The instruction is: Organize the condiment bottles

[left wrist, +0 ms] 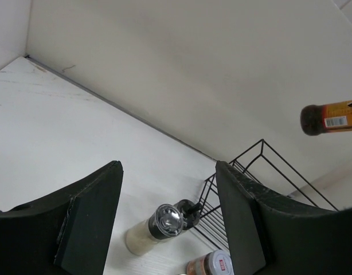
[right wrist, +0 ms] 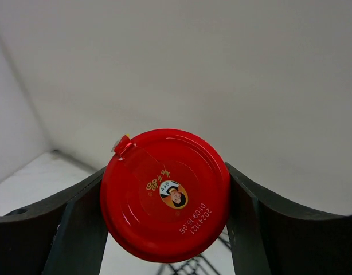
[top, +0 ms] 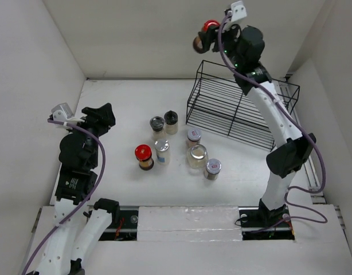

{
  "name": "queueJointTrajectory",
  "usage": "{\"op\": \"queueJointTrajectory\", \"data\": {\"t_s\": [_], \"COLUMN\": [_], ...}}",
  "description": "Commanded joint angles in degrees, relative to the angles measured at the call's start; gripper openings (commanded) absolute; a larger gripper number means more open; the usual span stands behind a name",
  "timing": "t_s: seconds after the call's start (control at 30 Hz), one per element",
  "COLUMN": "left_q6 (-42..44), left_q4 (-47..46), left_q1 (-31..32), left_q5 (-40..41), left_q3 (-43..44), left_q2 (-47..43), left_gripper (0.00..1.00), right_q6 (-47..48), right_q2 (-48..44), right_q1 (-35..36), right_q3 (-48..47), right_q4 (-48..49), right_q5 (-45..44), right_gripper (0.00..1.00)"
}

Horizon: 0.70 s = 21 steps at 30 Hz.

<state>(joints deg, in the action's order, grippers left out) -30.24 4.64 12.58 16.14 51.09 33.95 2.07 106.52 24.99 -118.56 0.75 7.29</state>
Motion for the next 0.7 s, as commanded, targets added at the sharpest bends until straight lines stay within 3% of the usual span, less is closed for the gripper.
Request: {"op": "queueJointTrajectory", "data": {"t_s": [0.0, 0.2, 0.67], "left_q6": [1.0, 1.5, 1.5], "left_q4": [-3.4, -3.9, -3.9], "left_q1": [-0.2, -0.2, -0.2], "left_q5": [-1.8, -2.4, -3.8], "left_q3": [-0.4, -0.4, -0.4], "left_q2": [0.1, 0.7, 1.8], "left_gripper": [0.62, 0.62, 0.62], "right_q6": [0.9, 1.5, 2.1], "right_q2": [0.7, 2.8, 4.0], "right_q1": [-3.0, -8.3, -9.7], "right_q3": [-4.6, -7.6, 0.7], "right_q4": [0.7, -5.8, -6.3], "right_q5": [-3.7, -2.5, -0.1], "right_gripper": [0.51, 0.50, 0.50]}}
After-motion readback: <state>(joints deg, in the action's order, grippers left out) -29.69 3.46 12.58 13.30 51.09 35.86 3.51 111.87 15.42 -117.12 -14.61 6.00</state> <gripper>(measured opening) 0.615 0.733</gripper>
